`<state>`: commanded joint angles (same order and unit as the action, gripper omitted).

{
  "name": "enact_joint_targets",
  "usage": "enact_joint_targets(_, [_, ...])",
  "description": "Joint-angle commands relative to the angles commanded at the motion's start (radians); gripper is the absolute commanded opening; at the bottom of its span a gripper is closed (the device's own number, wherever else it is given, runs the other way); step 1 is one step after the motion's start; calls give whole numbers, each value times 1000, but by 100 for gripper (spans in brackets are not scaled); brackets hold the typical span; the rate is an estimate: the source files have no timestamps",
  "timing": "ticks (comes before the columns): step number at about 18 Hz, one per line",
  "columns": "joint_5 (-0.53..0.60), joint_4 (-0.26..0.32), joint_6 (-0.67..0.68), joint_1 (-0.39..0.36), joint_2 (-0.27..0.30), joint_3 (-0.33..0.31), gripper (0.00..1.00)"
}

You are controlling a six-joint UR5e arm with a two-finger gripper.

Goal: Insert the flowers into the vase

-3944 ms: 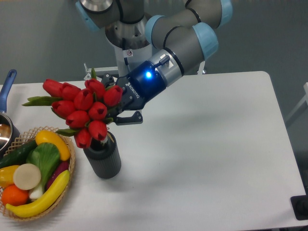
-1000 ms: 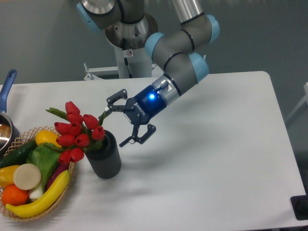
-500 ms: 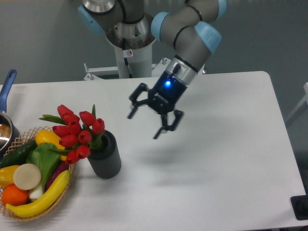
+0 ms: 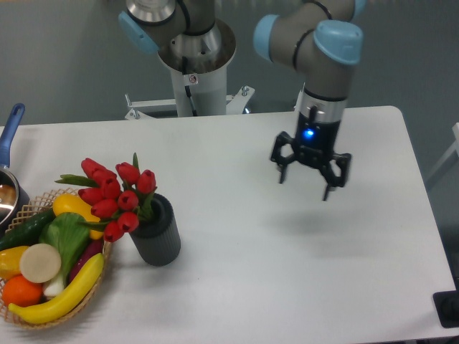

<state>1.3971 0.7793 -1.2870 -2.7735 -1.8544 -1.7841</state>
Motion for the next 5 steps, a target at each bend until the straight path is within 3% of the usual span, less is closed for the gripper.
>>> enact_joint_targets(5, [130, 0, -3, 40, -81, 38, 100])
